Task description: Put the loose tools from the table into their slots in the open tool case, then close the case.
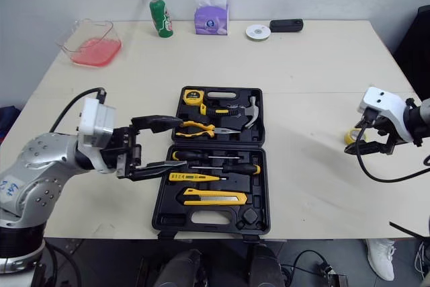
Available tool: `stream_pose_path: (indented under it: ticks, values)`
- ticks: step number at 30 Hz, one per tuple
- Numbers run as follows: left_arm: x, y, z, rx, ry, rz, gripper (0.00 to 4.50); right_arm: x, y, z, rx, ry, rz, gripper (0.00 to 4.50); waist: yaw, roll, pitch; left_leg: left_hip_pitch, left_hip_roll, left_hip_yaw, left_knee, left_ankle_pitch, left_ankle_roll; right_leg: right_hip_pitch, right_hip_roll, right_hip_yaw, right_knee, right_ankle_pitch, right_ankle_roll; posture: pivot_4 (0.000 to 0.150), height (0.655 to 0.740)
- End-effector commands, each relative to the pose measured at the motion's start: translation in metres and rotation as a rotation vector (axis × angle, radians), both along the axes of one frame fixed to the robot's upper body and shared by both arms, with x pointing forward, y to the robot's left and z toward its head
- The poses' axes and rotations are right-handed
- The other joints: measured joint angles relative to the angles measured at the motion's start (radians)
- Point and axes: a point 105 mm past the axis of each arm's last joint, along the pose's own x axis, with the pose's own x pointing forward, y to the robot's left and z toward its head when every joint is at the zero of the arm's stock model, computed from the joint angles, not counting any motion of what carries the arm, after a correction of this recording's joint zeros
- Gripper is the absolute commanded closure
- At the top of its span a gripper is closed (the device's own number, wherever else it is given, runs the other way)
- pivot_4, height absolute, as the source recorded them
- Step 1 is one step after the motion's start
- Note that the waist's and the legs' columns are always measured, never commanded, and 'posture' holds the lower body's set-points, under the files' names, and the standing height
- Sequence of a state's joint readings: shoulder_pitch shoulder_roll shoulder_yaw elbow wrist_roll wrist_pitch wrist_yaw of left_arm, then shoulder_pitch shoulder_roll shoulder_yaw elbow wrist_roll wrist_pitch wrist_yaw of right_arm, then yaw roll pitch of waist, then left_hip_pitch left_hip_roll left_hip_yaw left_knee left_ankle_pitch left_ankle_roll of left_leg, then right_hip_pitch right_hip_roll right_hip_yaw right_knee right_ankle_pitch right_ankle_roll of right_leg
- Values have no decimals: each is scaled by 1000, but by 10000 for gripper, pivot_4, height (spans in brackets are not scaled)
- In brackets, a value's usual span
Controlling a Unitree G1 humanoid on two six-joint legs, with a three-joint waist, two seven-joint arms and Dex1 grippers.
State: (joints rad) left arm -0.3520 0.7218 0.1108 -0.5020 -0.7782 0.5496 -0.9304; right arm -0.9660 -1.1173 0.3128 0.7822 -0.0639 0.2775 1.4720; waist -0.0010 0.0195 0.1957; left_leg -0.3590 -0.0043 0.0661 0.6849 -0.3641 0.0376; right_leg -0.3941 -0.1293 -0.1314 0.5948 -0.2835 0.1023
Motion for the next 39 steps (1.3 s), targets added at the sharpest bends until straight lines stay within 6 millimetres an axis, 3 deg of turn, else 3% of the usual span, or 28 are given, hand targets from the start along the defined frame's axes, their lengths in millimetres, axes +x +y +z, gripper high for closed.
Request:
stream_pose_path:
  ticks: [1,33,36,39]
  values:
    - [-10,-4,7,-3,4,-42,217,1,-6,2,-20,37,-20,0,1,0,0,0,0,-1,0,0,0,0,0,0,0,0,0,1500,7400]
    - [-24,-17,6,32,-27,-128,217,13,-10,-23,-56,115,-89,0,-3,0,0,0,0,-1,2,1,-1,0,2,0,3,0,0,1500,7400]
    - [-23,-18,5,32,-32,-134,0,16,-8,-23,-50,90,-88,8394,-3,0,0,0,0,-1,2,1,-1,0,2,0,3,0,0,1500,7400]
    - [-22,-19,5,33,-39,-137,0,18,-7,-23,-54,80,-85,24110,-1,0,0,0,0,-1,2,1,-1,0,2,0,3,0,0,1500,7400]
